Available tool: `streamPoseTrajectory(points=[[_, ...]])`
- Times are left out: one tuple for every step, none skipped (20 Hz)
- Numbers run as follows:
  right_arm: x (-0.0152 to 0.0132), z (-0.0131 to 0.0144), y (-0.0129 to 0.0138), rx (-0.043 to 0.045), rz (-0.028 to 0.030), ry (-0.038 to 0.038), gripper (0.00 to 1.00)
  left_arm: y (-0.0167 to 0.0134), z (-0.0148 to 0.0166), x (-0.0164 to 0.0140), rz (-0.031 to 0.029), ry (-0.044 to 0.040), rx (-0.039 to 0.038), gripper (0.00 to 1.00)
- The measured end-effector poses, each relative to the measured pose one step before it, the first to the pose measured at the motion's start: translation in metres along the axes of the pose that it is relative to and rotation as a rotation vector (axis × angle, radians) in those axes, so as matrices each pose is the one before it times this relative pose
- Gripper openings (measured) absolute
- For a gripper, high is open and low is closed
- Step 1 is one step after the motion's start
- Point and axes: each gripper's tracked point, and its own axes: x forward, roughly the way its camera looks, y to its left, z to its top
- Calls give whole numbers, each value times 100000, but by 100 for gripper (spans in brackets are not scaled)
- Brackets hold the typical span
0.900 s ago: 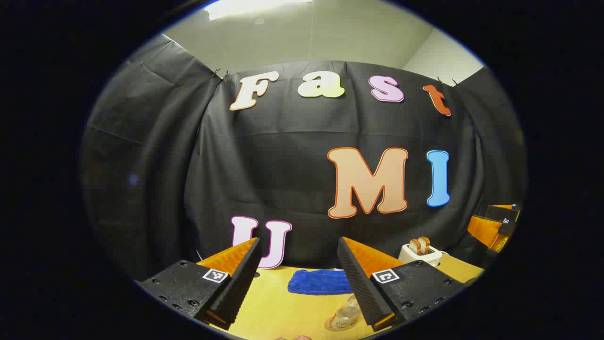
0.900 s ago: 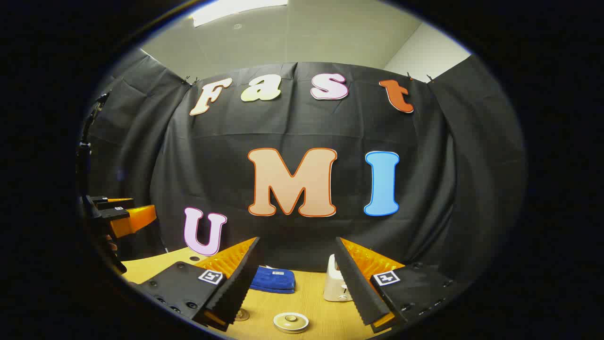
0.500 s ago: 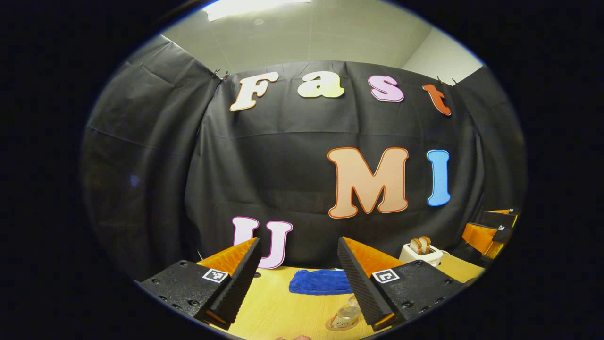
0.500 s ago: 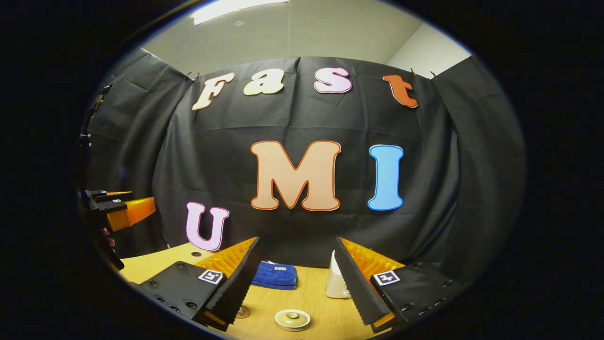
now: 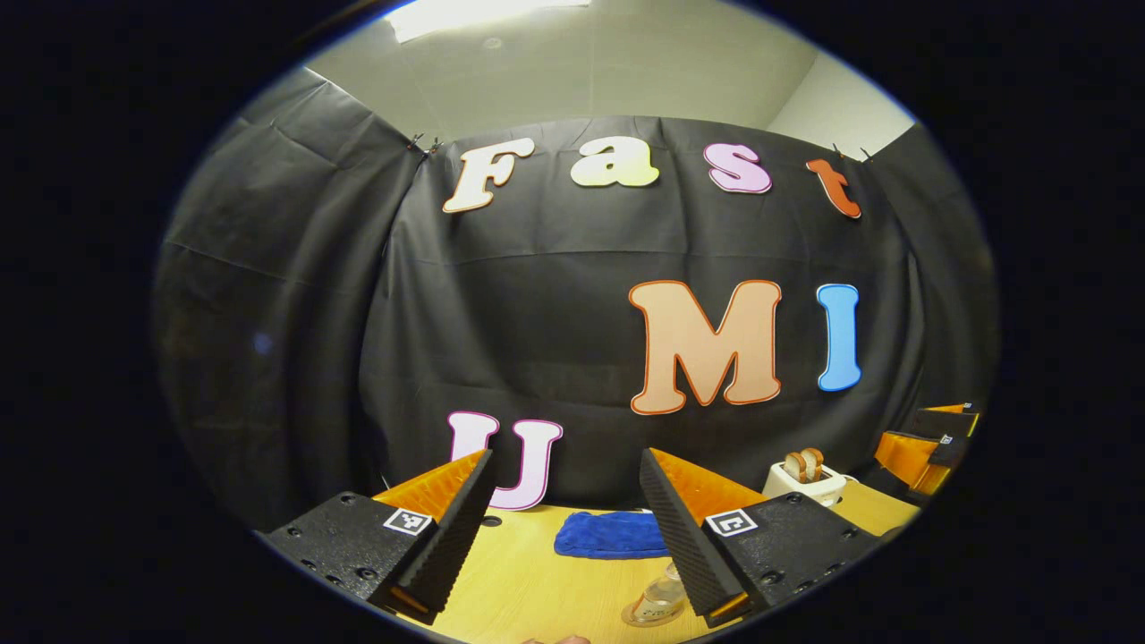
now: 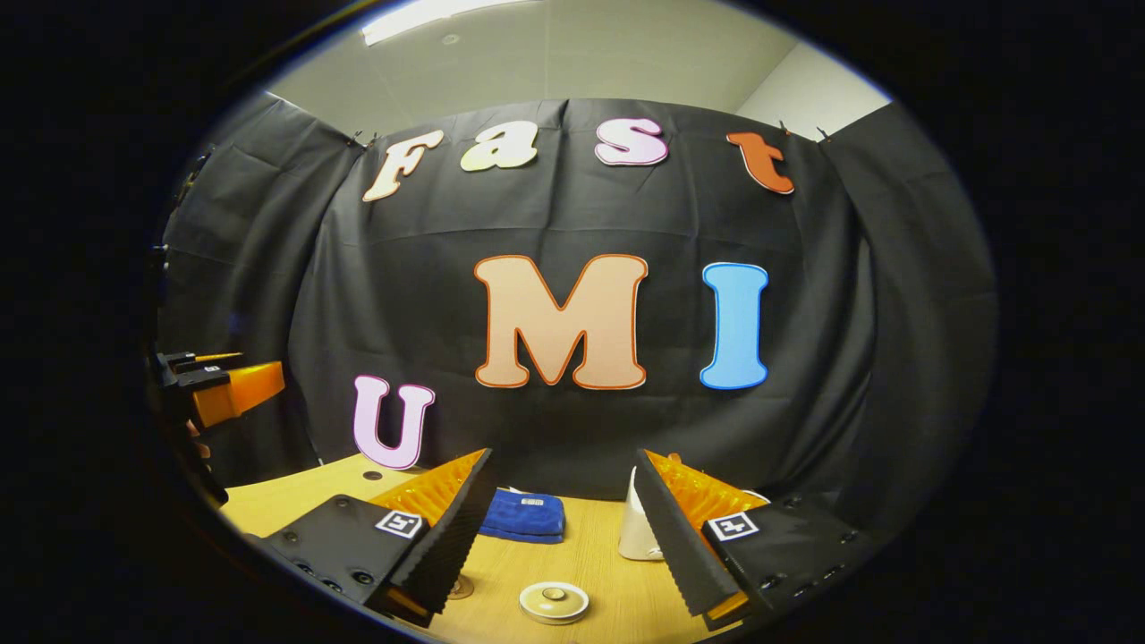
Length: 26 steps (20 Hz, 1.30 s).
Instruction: Open the teacup lid with one hand, grasp the water bottle and pour water into the teacup with the other hand; after pouring, place the water bottle on the coaster and then close the teacup lid.
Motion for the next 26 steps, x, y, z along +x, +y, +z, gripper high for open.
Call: streamPoseTrajectory(points=[[154, -43, -11, -101, 152, 81, 95, 3, -7, -3, 163, -101, 38, 92], [32, -252, -12, -122, 293, 364, 95, -17, 54, -86, 85, -108, 42, 92], [194, -505, 0, -177, 457, 977, 94, -20, 28, 38, 144, -167, 118, 92], [183, -370, -35, -334, -111, 827, 94, 51, -29, -57, 61, -66, 69, 95], [232, -443, -102, -655, -29, 791, 100, 81, 24, -70, 128, -108, 81, 95], [110, -597, 1, -801, 333, 944, 100, 42, 116, -49, 296, -209, 43, 94], [210, -746, 37, -794, 540, 1238, 100, 70, 71, 6, 397, -262, 141, 94], [257, -969, 212, -966, 753, 1576, 100, 20, -84, 72, 131, -109, 78, 94], [296, -938, 87, -1186, 160, 1937, 100, 26, -41, -3, 78, 116, -35, 92], [305, -1088, -93, -1637, -40, 1993, 100, -68, -37, -100, -202, 185, -29, 92], [265, -850, 135, -931, 667, 1909, 97, -26, -102, -71, -28, 125, 27, 92], [281, -1147, 298, -438, 978, 2081, 94, -68, -30, -34, -39, 83, 183, 92], [392, -1202, 307, 265, 1212, 2747, 100, -82, 45, 16, -298, -132, 191, 92], [330, -1040, 250, 886, 1290, 2672, 100, -27, 95, -121, -105, -364, 332, 94], [450, -1150, 153, 1441, 1275, 2633, 94, 13, 156, -47, -111, -389, 322, 95], [348, -886, -4, 1106, 521, 2081, 100, -110, 23, -28, -160, -200, 297, 92], [493, -806, -270, 784, -195, 1734, 100, 19, 26, -84, 73, -194, 316, 92], [392, -614, -173, 201, -311, 1193, 99, -1, -47, -111, 139, 94, 302, 94], [509, -897, -208, 205, -244, 1784, 97, 112, -92, -55, 420, 81, 209, 94], [433, -791, -103, 178, 104, 1884, 96, 134, -61, -18, 512, 281, 197, 95], [466, -873, -111, 21, 181, 2262, 94, 80, -85, -67, 336, 338, 159, 94], [482, -808, 44, -90, 281, 2385, 94, 122, -152, -128, 546, 257, 213, 94], [534, -767, 84, -303, 472, 2340, 99, 153, 42, -93, 457, 153, 249, 94], [286, -732, 83, -249, 465, 1633, 100, 50, 1, -51, 467, 38, 269, 94], [372, -655, 216, -267, 516, 1615, 99, 169, 77, -32, 535, 24, 349, 94], [301, -619, 87, -514, 412, 1679, 97, 133, -55, -53, 378, 61, 321, 94]])
